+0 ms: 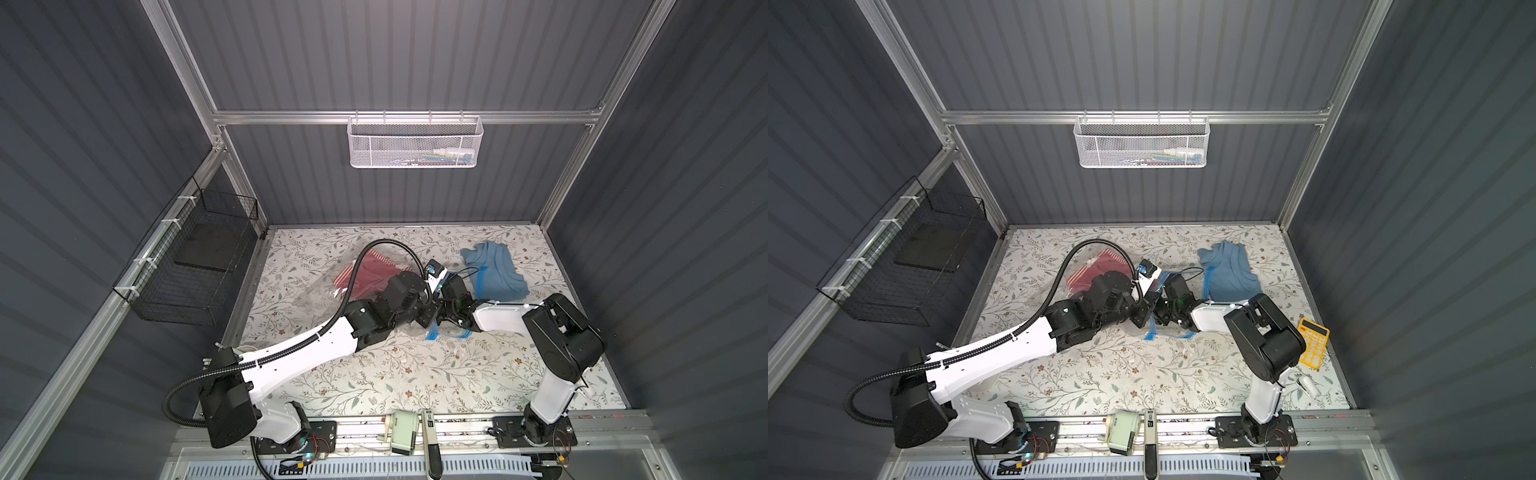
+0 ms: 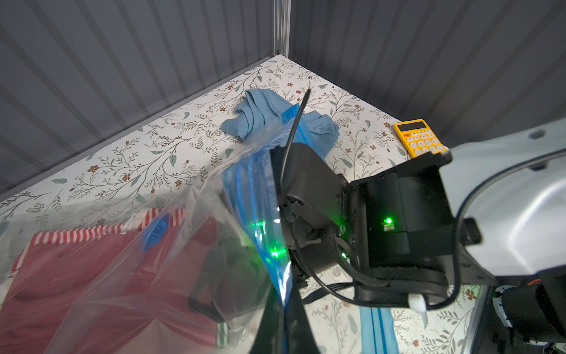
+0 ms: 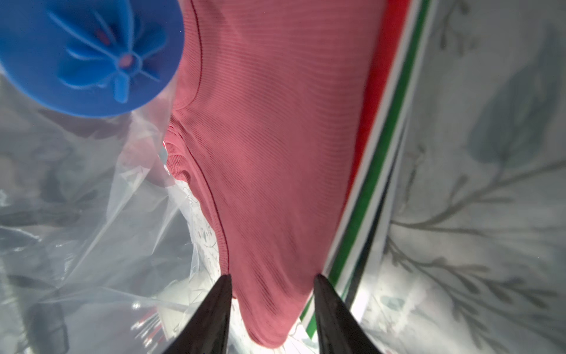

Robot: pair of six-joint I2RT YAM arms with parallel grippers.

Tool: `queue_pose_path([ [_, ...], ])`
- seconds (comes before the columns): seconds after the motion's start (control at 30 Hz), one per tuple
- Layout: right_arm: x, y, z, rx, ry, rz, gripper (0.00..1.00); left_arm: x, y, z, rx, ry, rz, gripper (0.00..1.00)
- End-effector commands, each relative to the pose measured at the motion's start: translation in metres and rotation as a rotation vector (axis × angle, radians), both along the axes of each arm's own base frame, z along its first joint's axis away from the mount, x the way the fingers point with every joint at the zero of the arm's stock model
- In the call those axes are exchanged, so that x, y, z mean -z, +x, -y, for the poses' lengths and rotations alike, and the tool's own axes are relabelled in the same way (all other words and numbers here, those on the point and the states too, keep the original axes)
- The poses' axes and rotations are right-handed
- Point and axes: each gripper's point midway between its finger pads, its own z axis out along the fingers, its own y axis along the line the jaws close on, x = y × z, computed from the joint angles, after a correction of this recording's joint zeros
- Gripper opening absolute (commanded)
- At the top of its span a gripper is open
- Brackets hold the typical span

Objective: Take the tank top out of the vacuum bag
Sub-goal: Take out the tank top from the vacuum bag.

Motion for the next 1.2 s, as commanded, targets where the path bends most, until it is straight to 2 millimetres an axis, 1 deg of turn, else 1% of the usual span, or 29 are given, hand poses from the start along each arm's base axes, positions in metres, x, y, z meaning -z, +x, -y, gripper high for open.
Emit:
queue_pose_path([
  [0.0, 0.000, -0.005, 0.004, -0.002, -0.015, -0.005, 0.46, -0.003, -0.001, -0.002, 0.007, -0.006, 0.012, 0.00],
  [0.33, -0.004, 0.002, -0.001, -0.005, -0.011, 0.012, 0.46, -0.008, -0.002, -0.006, 0.001, -0.013, 0.021, 0.00],
  [0.5, -0.008, 0.006, -0.004, -0.011, -0.008, 0.023, 0.46, -0.004, -0.002, -0.007, 0.002, -0.004, 0.015, 0.00],
  [0.7, -0.010, 0.009, -0.005, -0.016, -0.017, 0.027, 0.46, -0.007, -0.002, -0.006, 0.002, -0.014, 0.019, 0.00],
  [0.83, -0.006, 0.007, -0.005, -0.019, -0.021, 0.014, 0.46, -0.007, -0.002, -0.007, 0.002, -0.012, 0.020, 0.00],
  [1.03, -0.003, -0.001, 0.000, -0.018, -0.031, 0.001, 0.45, -0.006, -0.003, -0.008, 0.000, -0.012, 0.015, 0.00],
  [1.17, -0.002, -0.001, 0.001, -0.020, -0.034, 0.002, 0.45, -0.004, -0.003, -0.007, 0.002, -0.016, 0.011, 0.00],
])
